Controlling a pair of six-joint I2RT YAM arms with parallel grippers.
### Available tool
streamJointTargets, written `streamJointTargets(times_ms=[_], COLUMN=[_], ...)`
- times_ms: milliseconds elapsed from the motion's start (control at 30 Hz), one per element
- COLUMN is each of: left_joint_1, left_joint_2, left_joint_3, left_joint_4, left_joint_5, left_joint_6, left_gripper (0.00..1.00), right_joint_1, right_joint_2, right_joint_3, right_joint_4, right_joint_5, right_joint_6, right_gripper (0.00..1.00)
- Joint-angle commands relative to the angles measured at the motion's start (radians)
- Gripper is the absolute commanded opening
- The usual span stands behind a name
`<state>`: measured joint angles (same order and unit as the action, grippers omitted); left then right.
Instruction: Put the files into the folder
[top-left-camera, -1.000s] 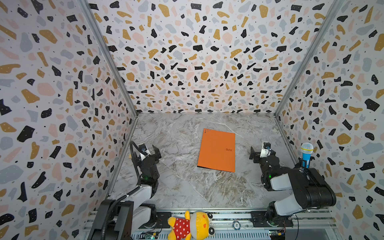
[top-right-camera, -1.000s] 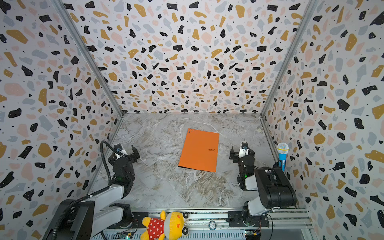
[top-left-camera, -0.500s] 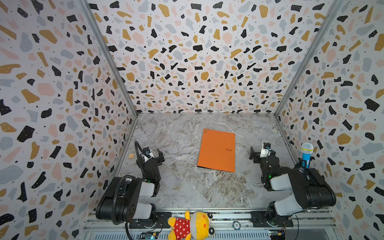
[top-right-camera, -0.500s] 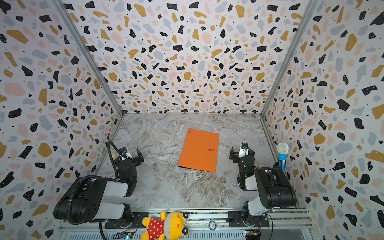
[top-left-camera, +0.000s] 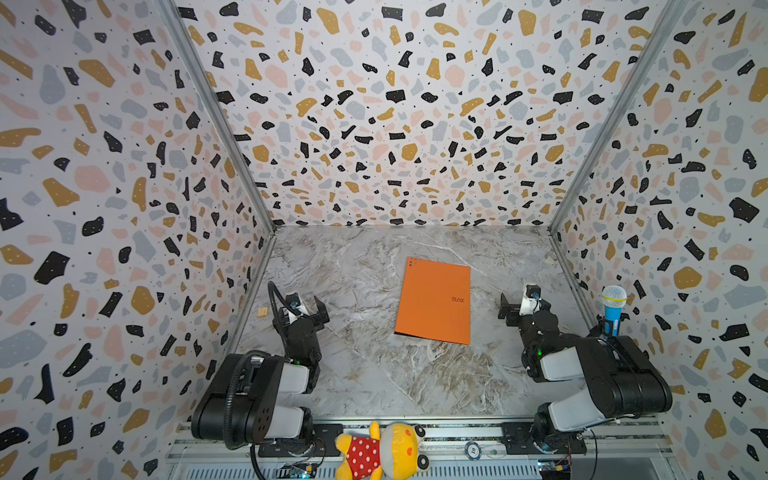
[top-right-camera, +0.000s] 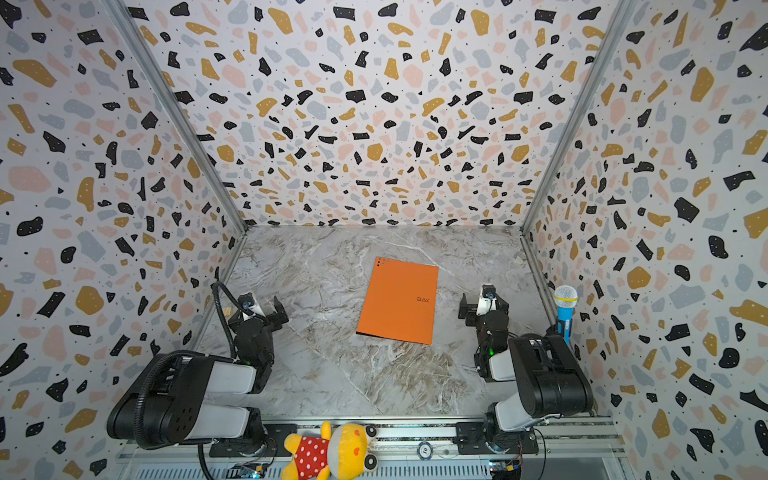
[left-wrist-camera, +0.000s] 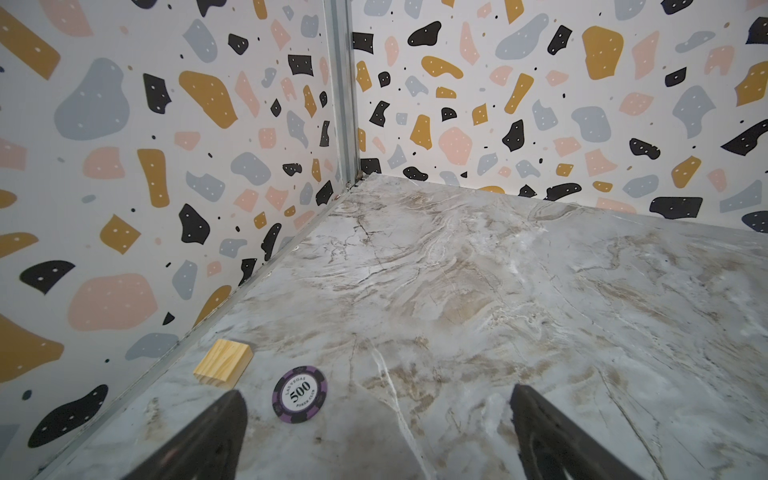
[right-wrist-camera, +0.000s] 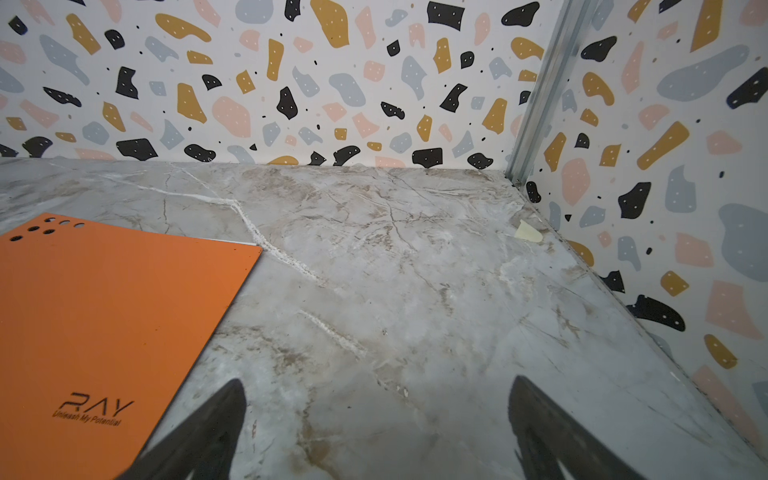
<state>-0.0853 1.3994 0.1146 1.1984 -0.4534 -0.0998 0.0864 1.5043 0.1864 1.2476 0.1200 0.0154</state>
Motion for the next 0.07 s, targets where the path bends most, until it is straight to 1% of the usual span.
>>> streamJointTargets(times_ms=[0,33], left_joint_1=[-0.001,-0.001], left_joint_2=[-0.012,-0.013], left_joint_3=[0.013,0.013], left_joint_4=[0.061,0.061], left_joint_5=[-0.005,-0.004], left_joint_6=[0.008,0.008], left_gripper=[1.0,1.0], right_joint_1=[0.006,0.006], right_joint_2=[-0.015,-0.015], right_joint_3=[0.01,0.011], right_joint_4=[0.007,0.005], right_joint_5=[0.004,0.003], right_joint_6=[-0.013,-0.014], right_gripper=[0.99,0.99])
